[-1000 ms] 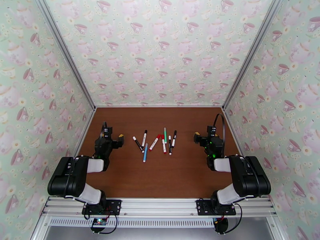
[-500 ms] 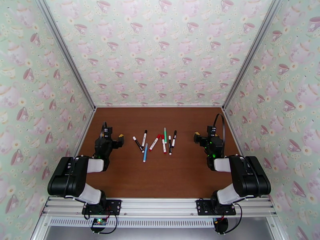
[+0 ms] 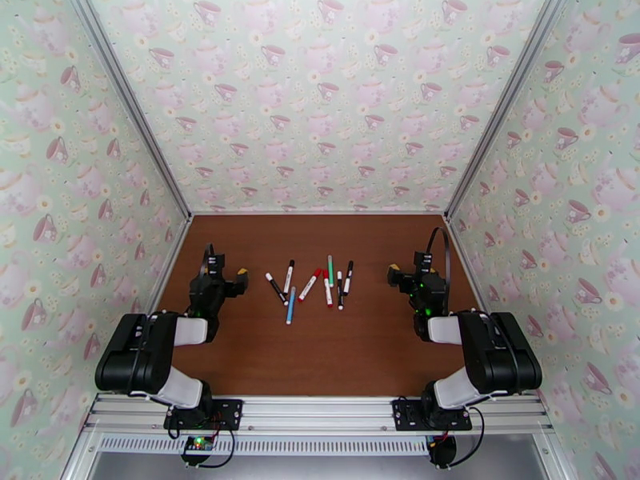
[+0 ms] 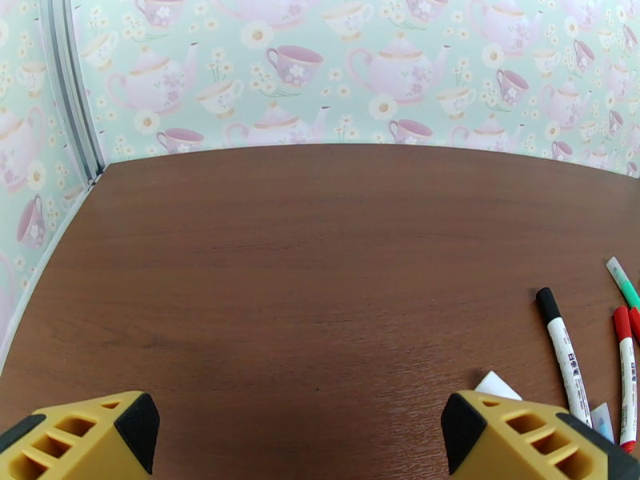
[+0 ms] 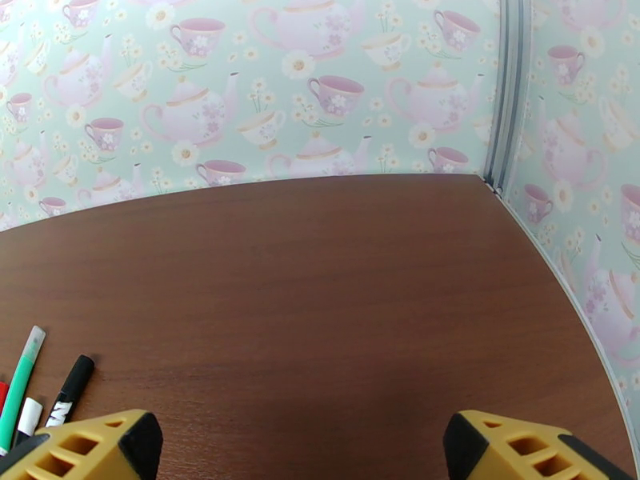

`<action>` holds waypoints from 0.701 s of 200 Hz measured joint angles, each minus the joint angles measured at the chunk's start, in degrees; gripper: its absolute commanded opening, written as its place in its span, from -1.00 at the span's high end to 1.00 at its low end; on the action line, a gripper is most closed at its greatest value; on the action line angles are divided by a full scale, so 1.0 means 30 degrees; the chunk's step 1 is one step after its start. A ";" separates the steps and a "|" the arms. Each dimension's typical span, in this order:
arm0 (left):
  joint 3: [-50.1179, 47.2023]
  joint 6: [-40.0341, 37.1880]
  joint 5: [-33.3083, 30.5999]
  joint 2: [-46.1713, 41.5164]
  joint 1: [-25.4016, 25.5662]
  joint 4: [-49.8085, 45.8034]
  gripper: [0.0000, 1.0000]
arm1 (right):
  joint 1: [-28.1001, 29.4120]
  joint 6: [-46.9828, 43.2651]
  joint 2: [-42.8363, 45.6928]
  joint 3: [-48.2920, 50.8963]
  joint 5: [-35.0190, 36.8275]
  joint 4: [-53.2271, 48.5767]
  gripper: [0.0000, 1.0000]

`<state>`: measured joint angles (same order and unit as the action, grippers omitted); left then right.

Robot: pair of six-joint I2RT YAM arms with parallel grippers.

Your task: Open the pen caps

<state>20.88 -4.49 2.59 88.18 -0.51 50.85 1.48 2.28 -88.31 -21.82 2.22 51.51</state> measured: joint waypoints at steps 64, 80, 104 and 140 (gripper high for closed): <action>-0.0648 -0.0007 -0.0007 -0.0452 0.0044 0.0641 -1.00 | 0.0000 0.0007 0.0022 0.0313 0.0007 0.0670 -1.00; -0.0568 -0.0007 -0.0051 -0.1188 0.0153 0.0051 -1.00 | 0.0000 0.0007 0.0386 0.0335 0.0007 0.0342 -1.00; -0.0044 -0.0007 -0.0634 -0.2346 0.0568 -0.1501 -1.00 | 0.0000 0.0015 0.2135 0.0299 0.0029 -0.0896 -0.99; 0.1763 0.0372 -0.2688 -0.4605 0.1756 -0.5821 -1.00 | 0.0000 0.0612 0.5872 -0.0532 0.0364 -0.4947 -1.00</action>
<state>26.17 -3.38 -5.48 74.37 4.75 33.39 1.48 4.12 -70.70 -23.42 3.31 36.67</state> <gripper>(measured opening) 0.998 0.997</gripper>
